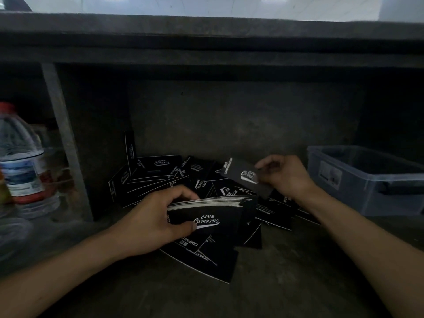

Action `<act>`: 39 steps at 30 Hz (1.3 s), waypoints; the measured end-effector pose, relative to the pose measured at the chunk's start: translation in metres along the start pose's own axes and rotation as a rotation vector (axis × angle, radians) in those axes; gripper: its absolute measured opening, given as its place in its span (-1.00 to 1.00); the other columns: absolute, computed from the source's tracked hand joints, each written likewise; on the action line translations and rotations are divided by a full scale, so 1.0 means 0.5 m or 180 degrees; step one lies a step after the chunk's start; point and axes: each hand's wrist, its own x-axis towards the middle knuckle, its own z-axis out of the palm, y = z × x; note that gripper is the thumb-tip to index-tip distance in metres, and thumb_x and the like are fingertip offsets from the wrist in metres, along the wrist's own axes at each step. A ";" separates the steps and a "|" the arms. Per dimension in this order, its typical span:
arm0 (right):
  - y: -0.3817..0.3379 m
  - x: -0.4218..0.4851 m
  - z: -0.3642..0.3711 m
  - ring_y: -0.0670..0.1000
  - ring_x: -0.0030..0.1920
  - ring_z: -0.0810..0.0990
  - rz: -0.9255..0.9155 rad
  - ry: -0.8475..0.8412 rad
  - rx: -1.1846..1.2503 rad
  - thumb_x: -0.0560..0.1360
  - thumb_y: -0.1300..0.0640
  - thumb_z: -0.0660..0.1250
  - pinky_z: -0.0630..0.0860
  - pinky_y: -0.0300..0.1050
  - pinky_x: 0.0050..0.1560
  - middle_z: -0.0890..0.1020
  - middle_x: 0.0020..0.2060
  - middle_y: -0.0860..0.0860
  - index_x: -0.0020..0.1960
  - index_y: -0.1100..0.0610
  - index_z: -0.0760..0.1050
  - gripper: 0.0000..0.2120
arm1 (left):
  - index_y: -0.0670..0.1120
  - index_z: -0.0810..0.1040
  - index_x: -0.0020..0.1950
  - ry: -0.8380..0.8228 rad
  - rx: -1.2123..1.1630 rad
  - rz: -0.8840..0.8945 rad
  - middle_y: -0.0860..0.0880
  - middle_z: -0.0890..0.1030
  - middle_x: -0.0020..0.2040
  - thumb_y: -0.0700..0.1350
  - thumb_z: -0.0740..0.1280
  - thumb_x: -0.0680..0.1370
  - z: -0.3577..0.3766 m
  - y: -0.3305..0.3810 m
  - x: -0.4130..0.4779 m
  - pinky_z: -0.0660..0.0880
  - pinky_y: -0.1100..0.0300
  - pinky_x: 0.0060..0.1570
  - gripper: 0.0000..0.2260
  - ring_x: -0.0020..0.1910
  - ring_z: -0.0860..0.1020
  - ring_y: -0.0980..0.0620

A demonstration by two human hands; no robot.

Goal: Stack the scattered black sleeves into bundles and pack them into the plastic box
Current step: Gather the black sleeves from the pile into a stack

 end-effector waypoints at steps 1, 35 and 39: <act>-0.010 0.001 -0.004 -0.10 -0.28 0.61 -0.0158 0.0143 0.0228 0.33 0.36 0.55 0.55 -0.29 -0.16 0.67 -0.28 0.03 -0.18 0.08 0.62 -0.77 | 0.13 0.58 0.10 0.0042 0.0035 0.0026 0.15 0.65 0.06 -0.13 0.56 0.41 0.000 -0.002 0.000 0.61 0.09 0.06 -0.66 0.03 0.65 0.14; -0.113 -0.025 -0.024 0.02 -0.13 0.66 -0.0700 0.0763 0.1408 0.52 0.39 0.24 0.68 -0.03 -0.04 0.67 -0.26 -0.08 -0.12 0.07 0.63 -0.71 | 0.13 0.49 0.35 -0.0109 0.0226 -0.0055 0.23 0.65 0.10 -0.04 0.56 0.43 -0.001 0.002 -0.003 0.55 0.40 0.02 -0.47 0.05 0.61 0.33; -0.072 -0.028 0.002 0.12 -0.10 0.62 0.0293 -0.0660 0.0790 0.49 0.37 0.32 0.59 0.01 0.08 0.64 -0.21 0.12 -0.17 0.26 0.56 -0.90 | 0.15 0.23 0.53 -0.0024 0.0183 -0.0158 0.26 0.54 0.24 -0.04 0.59 0.39 -0.001 -0.002 -0.002 0.54 0.31 0.18 -0.18 0.18 0.55 0.34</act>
